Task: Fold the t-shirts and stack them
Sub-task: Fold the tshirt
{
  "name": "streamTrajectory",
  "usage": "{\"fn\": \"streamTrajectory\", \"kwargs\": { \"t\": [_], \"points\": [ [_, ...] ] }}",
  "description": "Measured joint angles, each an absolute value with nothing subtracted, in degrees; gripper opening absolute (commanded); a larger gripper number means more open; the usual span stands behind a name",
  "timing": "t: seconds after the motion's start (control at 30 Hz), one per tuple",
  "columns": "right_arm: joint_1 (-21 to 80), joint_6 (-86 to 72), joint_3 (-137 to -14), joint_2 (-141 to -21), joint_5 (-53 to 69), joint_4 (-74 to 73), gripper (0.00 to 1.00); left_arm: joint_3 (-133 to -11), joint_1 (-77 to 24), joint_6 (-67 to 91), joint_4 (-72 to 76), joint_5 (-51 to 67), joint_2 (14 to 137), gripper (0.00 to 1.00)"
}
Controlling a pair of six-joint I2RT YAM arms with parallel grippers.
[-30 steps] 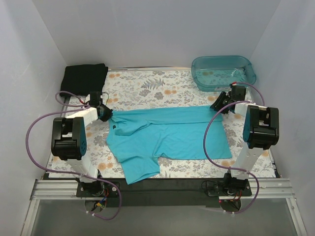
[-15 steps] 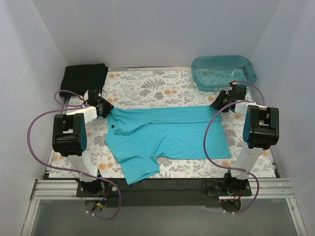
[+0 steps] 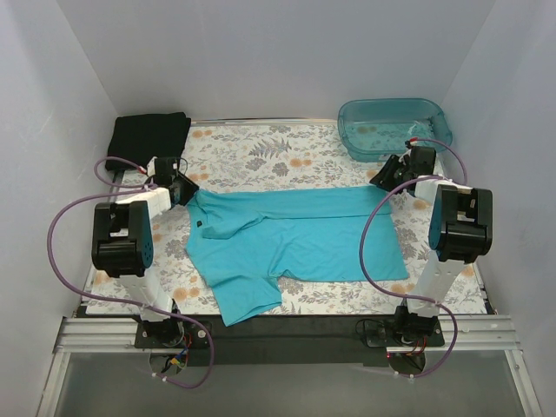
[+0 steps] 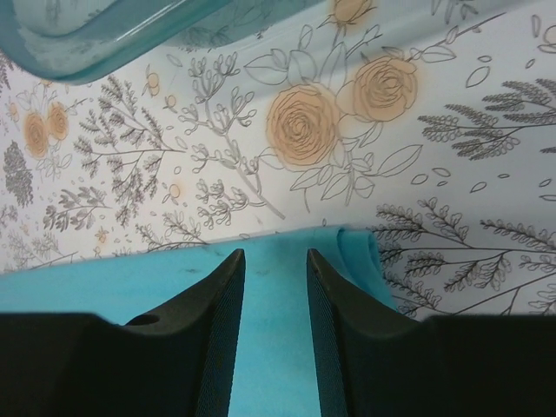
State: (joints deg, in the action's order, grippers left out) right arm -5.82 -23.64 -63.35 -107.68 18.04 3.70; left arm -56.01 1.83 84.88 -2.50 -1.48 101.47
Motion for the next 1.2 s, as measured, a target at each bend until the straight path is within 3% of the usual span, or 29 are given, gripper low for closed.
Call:
{"fn": "streamTrajectory", "kwargs": {
  "t": [0.23,0.43,0.7,0.8,1.0,1.2],
  "points": [
    [-8.3,-25.3,-64.1,-111.0,17.2,5.1,0.35,-59.5,1.9,84.9,-2.1,-1.5,106.7,0.24],
    [-11.0,-25.7,-64.1,-111.0,15.4,5.2,0.35,-62.0,1.9,86.0,-1.0,-1.2,109.3,0.25],
    [-11.9,-25.1,-64.1,-110.5,15.0,5.0,0.36,-62.1,1.8,85.4,-1.3,-0.5,106.9,0.62],
    [-11.2,-24.6,-63.6,-107.5,15.1,3.9,0.37,-61.5,1.7,83.5,-3.4,-0.7,101.7,0.68],
    [-7.0,-22.1,-61.1,-95.0,14.9,2.8,0.38,-58.0,-5.0,78.1,-6.9,-5.0,84.7,0.68],
    [3.8,-19.1,-55.0,-82.7,13.2,-0.1,0.38,-51.4,-23.0,70.3,-10.4,-10.4,71.9,0.53]
  ]
}}
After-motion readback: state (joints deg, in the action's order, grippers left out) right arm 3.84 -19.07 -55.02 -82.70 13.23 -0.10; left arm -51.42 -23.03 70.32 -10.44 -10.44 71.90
